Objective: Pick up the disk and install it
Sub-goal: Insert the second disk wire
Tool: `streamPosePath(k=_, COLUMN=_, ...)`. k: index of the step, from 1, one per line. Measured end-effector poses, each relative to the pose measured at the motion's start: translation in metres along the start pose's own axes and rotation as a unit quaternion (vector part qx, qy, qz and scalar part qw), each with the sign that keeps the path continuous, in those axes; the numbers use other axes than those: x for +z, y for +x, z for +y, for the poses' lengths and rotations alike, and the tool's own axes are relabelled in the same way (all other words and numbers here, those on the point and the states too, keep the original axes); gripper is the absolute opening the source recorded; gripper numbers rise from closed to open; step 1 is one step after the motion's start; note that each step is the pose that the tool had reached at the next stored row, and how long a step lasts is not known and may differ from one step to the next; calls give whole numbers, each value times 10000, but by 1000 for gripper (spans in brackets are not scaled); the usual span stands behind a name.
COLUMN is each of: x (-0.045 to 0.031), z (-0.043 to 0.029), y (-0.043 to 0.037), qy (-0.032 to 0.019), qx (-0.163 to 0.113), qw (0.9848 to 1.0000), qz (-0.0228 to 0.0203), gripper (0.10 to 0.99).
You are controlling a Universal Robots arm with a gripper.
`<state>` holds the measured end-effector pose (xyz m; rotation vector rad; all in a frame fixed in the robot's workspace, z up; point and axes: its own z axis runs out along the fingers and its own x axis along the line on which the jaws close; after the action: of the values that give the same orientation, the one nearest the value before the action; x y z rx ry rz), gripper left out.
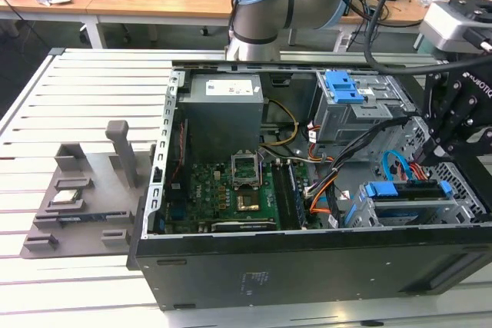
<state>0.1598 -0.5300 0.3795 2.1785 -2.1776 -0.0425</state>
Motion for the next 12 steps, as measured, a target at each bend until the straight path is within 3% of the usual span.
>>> streamPosePath(k=9, x=-106, z=6, y=3, qy=0, qx=0, qw=10000, qz=-1, gripper=106)
streamPosePath(k=12, x=-107, z=6, y=3, qy=0, qx=0, qw=10000, qz=-1, gripper=106)
